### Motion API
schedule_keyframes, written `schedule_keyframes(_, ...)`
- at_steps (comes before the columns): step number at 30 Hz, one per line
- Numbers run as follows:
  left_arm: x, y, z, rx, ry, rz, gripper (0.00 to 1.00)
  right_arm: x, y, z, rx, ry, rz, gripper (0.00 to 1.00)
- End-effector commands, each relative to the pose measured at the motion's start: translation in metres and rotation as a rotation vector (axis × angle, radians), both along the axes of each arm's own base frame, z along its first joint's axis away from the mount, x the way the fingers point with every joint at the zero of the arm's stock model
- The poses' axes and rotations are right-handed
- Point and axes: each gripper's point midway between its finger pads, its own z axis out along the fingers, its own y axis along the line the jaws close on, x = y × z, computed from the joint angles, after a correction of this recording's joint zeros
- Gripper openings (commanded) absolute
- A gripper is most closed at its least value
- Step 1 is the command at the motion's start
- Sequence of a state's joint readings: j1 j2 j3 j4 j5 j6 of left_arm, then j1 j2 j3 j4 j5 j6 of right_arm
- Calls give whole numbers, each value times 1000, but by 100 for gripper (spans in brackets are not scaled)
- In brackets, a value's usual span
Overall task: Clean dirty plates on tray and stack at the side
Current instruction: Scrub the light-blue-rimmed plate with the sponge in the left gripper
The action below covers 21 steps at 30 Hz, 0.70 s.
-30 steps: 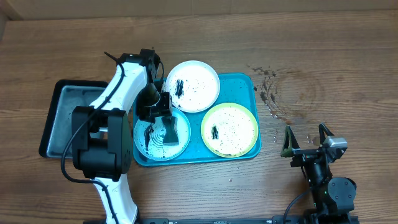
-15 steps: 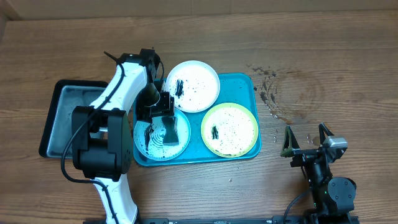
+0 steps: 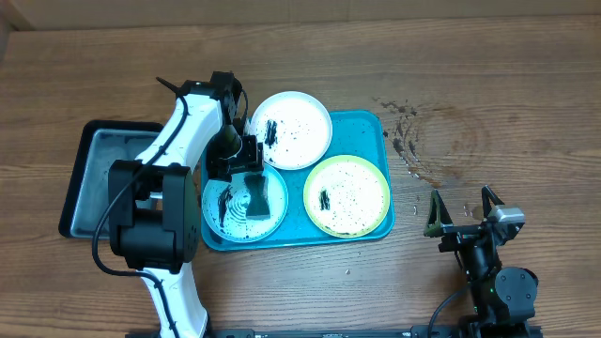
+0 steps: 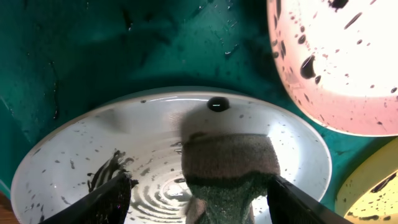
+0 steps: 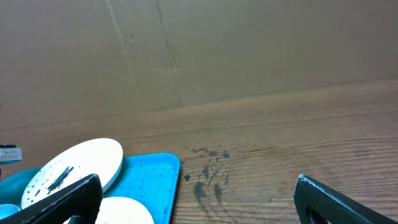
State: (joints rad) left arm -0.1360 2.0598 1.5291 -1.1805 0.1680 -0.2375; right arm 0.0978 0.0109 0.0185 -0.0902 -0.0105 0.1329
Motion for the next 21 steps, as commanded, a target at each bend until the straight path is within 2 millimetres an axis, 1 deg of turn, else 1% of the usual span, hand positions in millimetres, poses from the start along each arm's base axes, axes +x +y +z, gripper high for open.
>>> schedule_keyframes(1, -1, -1, 5, -15, -8, 19, 71, 1, -4, -2, -3, -4, -18, 100)
schedule_keyframes(4, -2, -1, 5, -17, -7, 8, 69, 1, -4, -2, -3, -4, -18, 100)
schedule_keyframes(8, -1, -1, 6, -17, -11, 9, 64, 1, -4, -2, -3, -4, -18, 100)
schedule_keyframes(12, 2, -2, 15, -18, -19, 9, 65, 1, -4, -2, -3, -4, -18, 100)
schedule_keyframes(14, 5, -2, 23, -21, -42, 9, 66, 1, -4, -2, -3, -4, -18, 100)
schedule_keyframes(16, 6, -2, 34, -25, -72, 17, 66, 1, -4, -2, -3, -4, -18, 100)
schedule_keyframes(19, 4, -2, 52, -29, -106, 25, 68, 1, -4, -2, -3, -4, -18, 100)
schedule_keyframes(21, -1, -8, 61, -48, -109, 22, 72, 1, -4, -2, -3, -4, -18, 100)
